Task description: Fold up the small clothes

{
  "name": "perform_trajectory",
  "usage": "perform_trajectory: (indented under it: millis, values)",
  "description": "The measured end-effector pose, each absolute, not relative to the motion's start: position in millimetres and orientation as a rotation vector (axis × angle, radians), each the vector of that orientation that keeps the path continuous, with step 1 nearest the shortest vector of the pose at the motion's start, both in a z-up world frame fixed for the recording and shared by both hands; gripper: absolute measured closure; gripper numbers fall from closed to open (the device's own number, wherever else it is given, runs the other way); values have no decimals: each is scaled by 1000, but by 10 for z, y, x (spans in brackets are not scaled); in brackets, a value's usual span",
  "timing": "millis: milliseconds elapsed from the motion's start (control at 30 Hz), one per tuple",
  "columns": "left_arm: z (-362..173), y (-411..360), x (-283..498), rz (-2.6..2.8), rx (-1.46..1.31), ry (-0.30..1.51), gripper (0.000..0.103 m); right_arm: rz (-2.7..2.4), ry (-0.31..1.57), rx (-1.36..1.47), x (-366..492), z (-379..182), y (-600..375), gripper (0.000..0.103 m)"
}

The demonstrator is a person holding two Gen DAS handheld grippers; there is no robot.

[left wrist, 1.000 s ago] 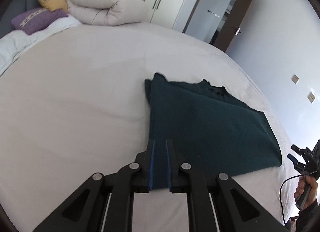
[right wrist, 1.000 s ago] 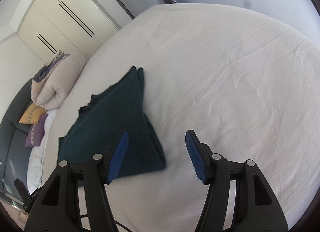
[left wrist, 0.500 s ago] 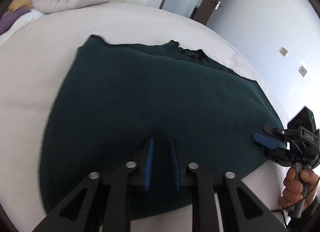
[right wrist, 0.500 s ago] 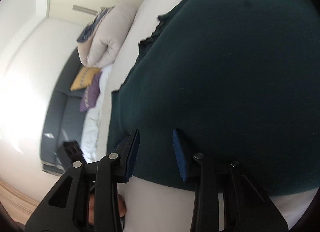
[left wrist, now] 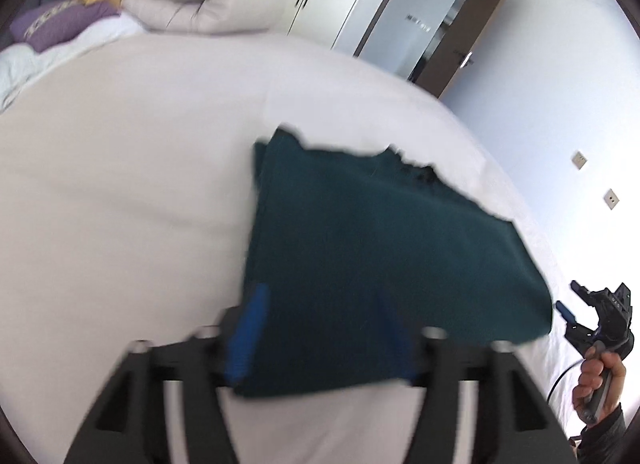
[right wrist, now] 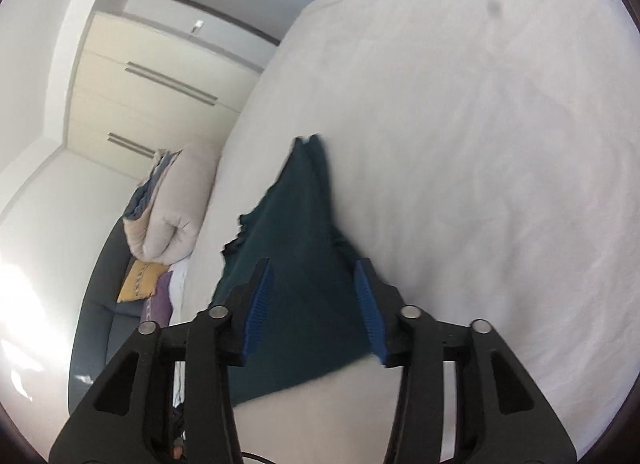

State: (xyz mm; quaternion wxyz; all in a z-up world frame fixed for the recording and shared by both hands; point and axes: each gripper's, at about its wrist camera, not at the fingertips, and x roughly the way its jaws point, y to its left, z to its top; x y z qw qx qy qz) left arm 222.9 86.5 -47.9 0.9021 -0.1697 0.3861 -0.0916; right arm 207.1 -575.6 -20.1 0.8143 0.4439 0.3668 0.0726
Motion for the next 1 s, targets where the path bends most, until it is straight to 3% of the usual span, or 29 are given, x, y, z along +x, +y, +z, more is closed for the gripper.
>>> perform_trajectory:
  millis: [133, 233, 267, 333, 500, 567, 633, 700, 800, 900, 1000]
  values:
    - [-327, 555, 2579, -260, -317, 729, 22, 376, 864, 833, 2655, -73, -4807, 55]
    - [-539, 376, 2880, -262, -276, 796, 23, 529, 940, 801, 3115, -130, -4044, 54]
    - [-657, 386, 2957, -251, -282, 833, 25, 552, 968, 783, 3258, -199, -3841, 54]
    - [-895, 533, 3004, -217, -323, 876, 46, 561, 1032, 771, 3486, -386, -3618, 54]
    - [-901, 941, 2749, -264, -392, 839, 55, 526, 1019, 855, 3544, -755, -3854, 62]
    - [-823, 1136, 2632, -241, -446, 819, 53, 482, 981, 874, 3484, -776, -4142, 60]
    - [-733, 1365, 2496, -149, -476, 793, 18, 418, 949, 876, 3404, -726, -4356, 56]
    - [-658, 1559, 2356, -101, -521, 744, 7, 393, 922, 887, 3273, -643, -4507, 45]
    - [-748, 1674, 2353, -162, -610, 827, 8, 430, 905, 871, 3052, -467, -4579, 42]
    - [-937, 1638, 2407, -261, -723, 927, 20, 466, 933, 849, 2960, -421, -4489, 42]
    - [-1032, 1461, 2537, -305, -743, 975, 21, 486, 946, 886, 2904, -450, -4422, 42]
